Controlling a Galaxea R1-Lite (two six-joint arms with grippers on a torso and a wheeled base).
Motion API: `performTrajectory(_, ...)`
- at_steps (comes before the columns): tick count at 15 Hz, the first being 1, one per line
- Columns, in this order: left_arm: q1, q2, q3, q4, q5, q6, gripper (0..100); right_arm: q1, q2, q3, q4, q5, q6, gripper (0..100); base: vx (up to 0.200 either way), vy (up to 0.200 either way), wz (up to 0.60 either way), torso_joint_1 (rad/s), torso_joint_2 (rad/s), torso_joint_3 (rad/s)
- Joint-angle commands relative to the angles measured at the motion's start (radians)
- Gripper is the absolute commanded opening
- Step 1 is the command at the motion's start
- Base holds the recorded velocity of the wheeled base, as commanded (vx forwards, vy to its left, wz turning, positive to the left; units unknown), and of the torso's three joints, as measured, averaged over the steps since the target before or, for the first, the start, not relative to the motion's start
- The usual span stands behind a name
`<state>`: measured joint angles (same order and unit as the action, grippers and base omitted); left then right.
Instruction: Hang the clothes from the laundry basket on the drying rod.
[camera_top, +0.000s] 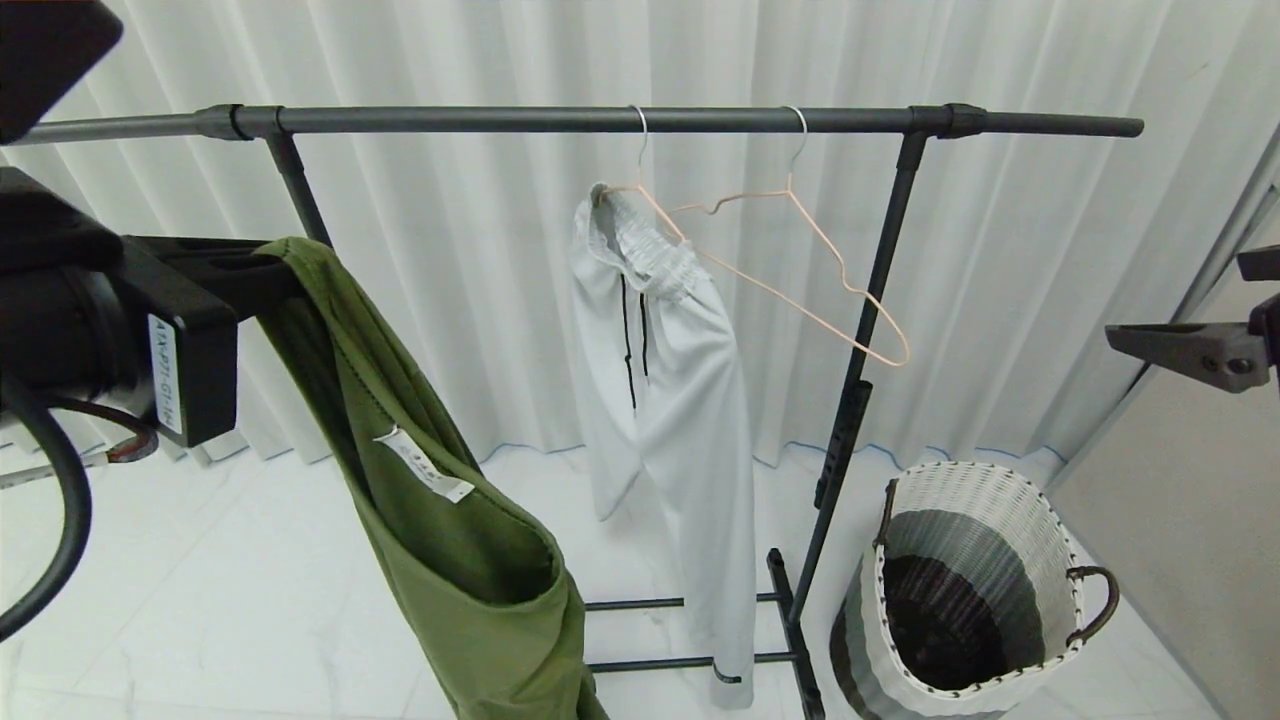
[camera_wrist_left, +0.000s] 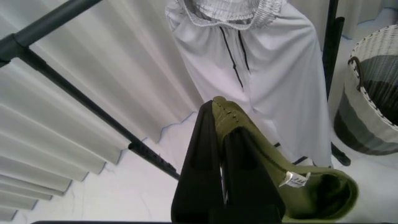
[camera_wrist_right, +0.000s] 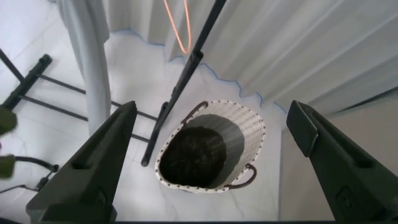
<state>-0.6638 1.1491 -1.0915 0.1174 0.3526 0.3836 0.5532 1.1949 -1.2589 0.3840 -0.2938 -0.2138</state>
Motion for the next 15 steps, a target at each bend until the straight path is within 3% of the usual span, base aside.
performTrajectory(1,0.000,-0.006,0.007,0.001,0.000,0.000,0,0.001,0.006,0.003,0.001,0.010,-0.001,100,0.000,0.000,0.00,0.076,-0.17,-0.100)
performTrajectory(2,0.000,-0.011,0.015,-0.001,0.000,0.000,0,-0.001,0.008,0.003,-0.001,0.016,-0.001,100,0.000,0.000,0.00,0.051,-0.10,-0.061)
performTrajectory(15,0.001,-0.026,0.033,0.001,0.000,0.000,0,0.001,0.034,0.101,-0.126,0.048,-0.002,100,0.200,0.000,0.00,0.007,-0.01,-0.005)
